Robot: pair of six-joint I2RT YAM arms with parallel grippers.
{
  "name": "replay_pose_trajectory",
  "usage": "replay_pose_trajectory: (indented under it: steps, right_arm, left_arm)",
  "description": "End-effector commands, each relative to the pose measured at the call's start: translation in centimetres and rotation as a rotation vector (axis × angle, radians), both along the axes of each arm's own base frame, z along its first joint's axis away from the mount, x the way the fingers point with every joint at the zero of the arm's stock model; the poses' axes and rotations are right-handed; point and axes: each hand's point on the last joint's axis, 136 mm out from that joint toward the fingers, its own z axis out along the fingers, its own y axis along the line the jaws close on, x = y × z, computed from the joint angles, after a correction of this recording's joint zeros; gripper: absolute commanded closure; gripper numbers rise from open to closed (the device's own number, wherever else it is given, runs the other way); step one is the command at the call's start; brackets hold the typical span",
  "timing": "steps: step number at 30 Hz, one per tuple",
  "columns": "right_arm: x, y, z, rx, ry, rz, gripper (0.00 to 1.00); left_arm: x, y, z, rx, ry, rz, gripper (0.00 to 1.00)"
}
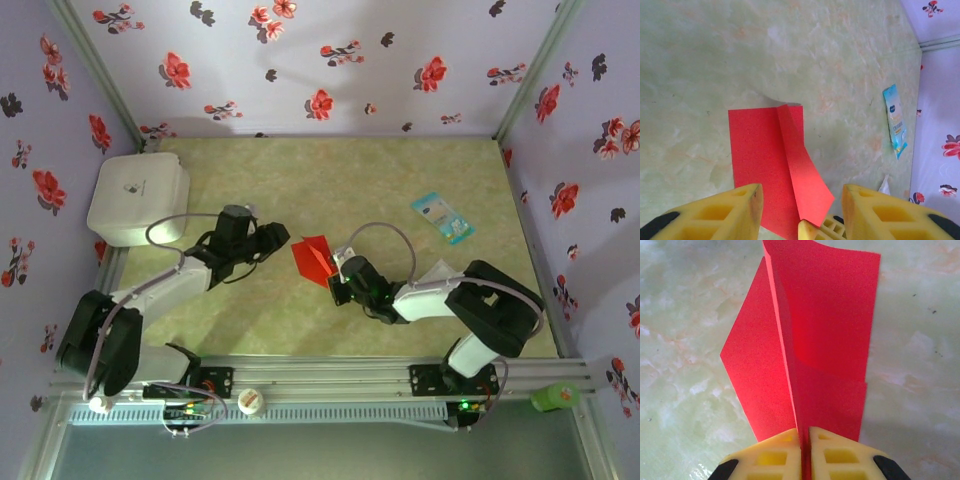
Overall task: Fold a paper plane with a square sheet of paper (pick it up from the middle)
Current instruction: Fourth fold the wing at the center of the table.
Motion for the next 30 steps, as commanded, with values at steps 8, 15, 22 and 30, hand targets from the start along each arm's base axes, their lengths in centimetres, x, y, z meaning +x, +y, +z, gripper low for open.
replay_pose_trajectory:
  steps: [8,15,22,30]
  right_arm:
    - [0.5,1.0,0.1,0.100,0.047,-0.023,0.88]
    - [0.7,1.9,0.8,0.260,0.150,-0.008,0.92]
    - [1.2,1.9,0.4,0.347,0.246,-0.041,0.92]
    - [1.1,1.1,-0.9,0.303,0.273,-0.081,0.91]
  left_arm:
    - [0.4,-1.6,-0.5,-0.042,0.017,-0.047,0.54]
    - [0.5,-1.9,-1.0,-0.042,0.031,-0.062,0.54]
    - [0.5,-2.3,-1.4,-0.049,0.048,-0.076,0.55]
    - [0.4,-2.3,-1.7,-0.053,0.056,-0.073,0.55]
